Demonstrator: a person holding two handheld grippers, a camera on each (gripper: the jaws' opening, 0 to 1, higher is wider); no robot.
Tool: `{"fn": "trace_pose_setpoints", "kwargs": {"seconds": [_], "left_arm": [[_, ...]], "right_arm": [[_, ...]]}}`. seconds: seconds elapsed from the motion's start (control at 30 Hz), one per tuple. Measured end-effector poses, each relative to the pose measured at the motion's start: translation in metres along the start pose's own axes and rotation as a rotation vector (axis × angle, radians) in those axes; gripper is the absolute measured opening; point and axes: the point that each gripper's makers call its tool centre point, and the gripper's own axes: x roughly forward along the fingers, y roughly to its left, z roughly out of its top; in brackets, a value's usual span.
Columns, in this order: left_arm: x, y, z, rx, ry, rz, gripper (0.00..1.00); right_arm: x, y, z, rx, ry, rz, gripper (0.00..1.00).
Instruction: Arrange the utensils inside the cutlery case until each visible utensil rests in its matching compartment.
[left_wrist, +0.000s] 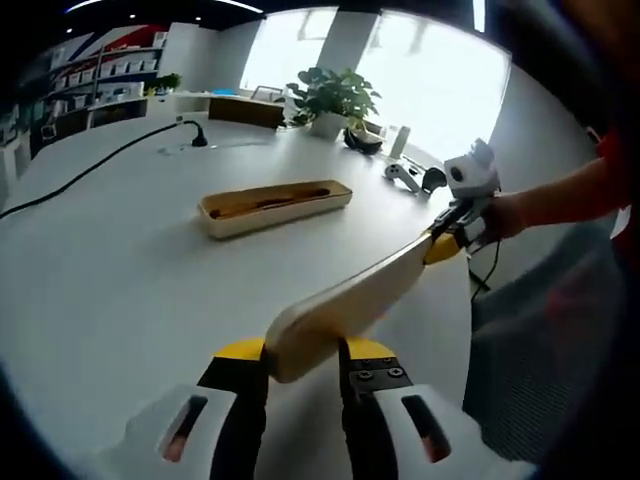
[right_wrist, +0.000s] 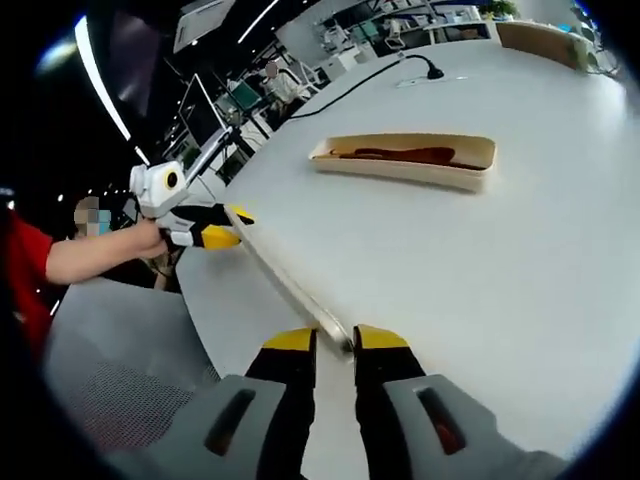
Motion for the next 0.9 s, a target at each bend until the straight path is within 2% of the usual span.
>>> {"fn": "trace_pose_setpoints", "kwargs": {"seconds": [0.17, 0.3, 0.33, 0.43, 0.5, 0.6, 0.67, 0.9], "left_arm": [[0.004, 0.002, -0.006, -0.023, 0.001, 0.014, 0.29], [0.007, 0.002, -0.013, 0.009, 0.022, 0.029, 0.31], [0.007, 0.004, -0.009, 0.037, -0.007, 0.032, 0.31], [0.007, 0.003, -0.010, 0.013, 0.000, 0.032, 0.31], [0.008, 0.002, -0.009, 0.025, 0.003, 0.045, 0.31], [0.008, 0.003, -0.010, 0.015, 0.004, 0.050, 0.30], [0.007, 0.001, -0.012, -0.036, -0.003, 0.035, 0.28], [0.005, 0.000, -0.014, -0.037, 0.011, 0.042, 0.29]], "right_arm": [[0.002, -0.003, 0.005, 0.005, -0.034, -0.012, 0.13], [0.004, -0.005, 0.007, -0.009, -0.050, -0.019, 0.14], [0.004, -0.006, 0.008, -0.024, -0.060, -0.026, 0.14], [0.004, -0.008, 0.011, -0.045, -0.072, -0.046, 0.15], [0.004, -0.008, 0.012, -0.065, -0.080, -0.058, 0.15], [0.004, -0.011, 0.012, -0.053, -0.082, -0.065, 0.15], [0.003, -0.013, 0.013, -0.047, -0.088, -0.071, 0.16], [0.006, -0.004, 0.014, -0.008, -0.085, -0.056, 0.16]]}}
